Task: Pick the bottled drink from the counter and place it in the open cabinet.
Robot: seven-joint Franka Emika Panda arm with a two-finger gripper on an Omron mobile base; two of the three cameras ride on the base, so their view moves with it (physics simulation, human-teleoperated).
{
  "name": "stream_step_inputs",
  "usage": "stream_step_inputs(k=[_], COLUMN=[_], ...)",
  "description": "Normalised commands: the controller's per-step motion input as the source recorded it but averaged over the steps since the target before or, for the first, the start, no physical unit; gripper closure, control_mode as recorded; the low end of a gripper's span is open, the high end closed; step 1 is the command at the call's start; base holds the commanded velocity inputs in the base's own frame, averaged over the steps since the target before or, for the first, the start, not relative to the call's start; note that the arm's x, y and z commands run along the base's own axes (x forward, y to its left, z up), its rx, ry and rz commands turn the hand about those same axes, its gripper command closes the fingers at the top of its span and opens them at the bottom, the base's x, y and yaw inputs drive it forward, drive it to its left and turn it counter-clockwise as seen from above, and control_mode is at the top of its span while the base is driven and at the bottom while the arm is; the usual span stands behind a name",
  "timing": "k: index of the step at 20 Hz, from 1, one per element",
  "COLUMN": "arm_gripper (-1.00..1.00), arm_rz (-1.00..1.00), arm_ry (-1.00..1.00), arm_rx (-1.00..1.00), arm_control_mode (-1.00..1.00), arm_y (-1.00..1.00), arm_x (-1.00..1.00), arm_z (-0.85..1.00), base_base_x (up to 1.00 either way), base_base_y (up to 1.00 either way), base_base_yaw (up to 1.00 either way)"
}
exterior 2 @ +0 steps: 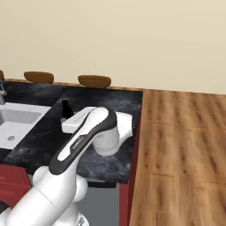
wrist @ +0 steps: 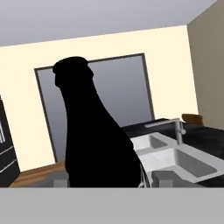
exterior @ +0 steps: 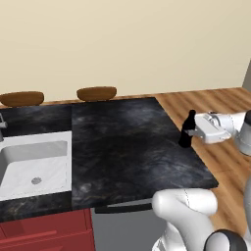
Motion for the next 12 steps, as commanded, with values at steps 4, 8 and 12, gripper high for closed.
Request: stream_step_inputs(k=[4,8,12], arm_gripper=[1.0,1.0,1.0], arm_rz=[-0.01,0.0,0.0], arm_ry=[0.01,-0.02,0.0], arm_rx=[0.0,-0.01,0.0], arm_control_mode=[-1.0,-1.0,1.0], arm_y=[0.0,0.0,0.0], arm_x=[-0.03,-0.08,0.0], arm_z=[0.01,0.0,0.0], base_base_x=[0.0,0.0,-0.45], base_base_y=[0.0,0.0,-0.08], base_base_yaw=[0.0,0.0,-0.24])
